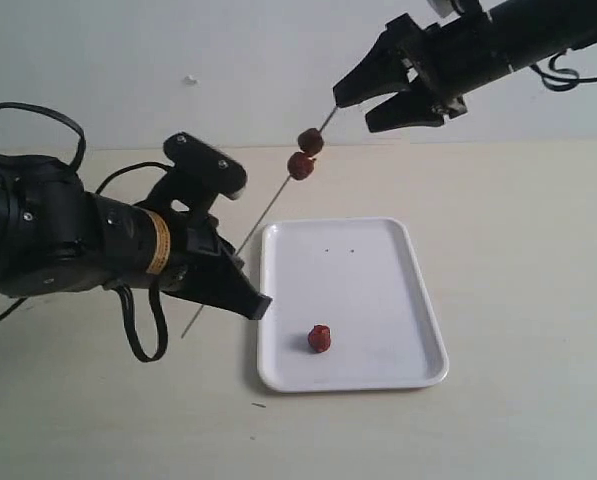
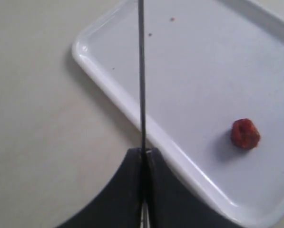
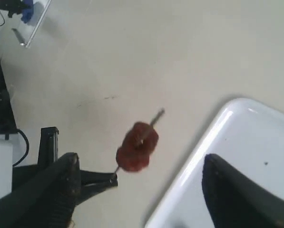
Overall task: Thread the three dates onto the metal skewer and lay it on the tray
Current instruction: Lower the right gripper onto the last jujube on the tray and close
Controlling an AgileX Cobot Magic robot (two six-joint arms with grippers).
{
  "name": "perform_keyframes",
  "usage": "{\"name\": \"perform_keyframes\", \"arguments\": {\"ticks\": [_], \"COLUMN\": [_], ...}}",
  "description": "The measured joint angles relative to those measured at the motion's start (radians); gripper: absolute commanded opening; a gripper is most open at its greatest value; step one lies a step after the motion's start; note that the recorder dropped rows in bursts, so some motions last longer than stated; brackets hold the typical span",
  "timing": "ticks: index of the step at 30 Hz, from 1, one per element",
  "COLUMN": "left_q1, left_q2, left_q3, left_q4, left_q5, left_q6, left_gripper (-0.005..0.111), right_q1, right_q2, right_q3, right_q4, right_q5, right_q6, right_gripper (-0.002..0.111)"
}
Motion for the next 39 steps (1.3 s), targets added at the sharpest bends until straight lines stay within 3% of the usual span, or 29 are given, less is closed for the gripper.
{"name": "perform_keyframes", "arguments": {"ticks": [4,8,18,23,30,39], "left_q1": [0.073,0.124,0.181,0.211,0.265,0.324], "left_q2": [0.0,0.0,0.0,0.0,-0.011,-0.058], "left_q3": [0.0,0.003,0.025,0.025,0.044,0.056], "left_q4": [0.0,0.0,0.0,0.0,0.0,0.0], "left_q5": [0.012,0.02,0.013,0.018,0.017,0.022], "left_q6": [-0.011,-0.011,-0.015,-0.023,-0.027,-0.029], "left_gripper": [0.0,0.0,0.0,0.0,0.0,0.0], "right_q1": [-0.011,0.042,0.335,0.418,0.495,0.545], "right_q2": [-0.071,-0.119,-0.128,-0.128,-0.128,-0.128], "right_q3": [0.0,0.0,0.072,0.223,0.448,0.478], "right_q4": [-0.11,-0.289,-0.746,-0.781,-0.795,-1.0], "right_q5": [-0.004,-0.004,-0.003,-0.064,-0.405,-0.495], "right_q6": [0.009,0.045,0.344,0.377,0.355,0.583], "right_gripper": [0.062,0.06,0.061,0.061,0.061,0.061]}}
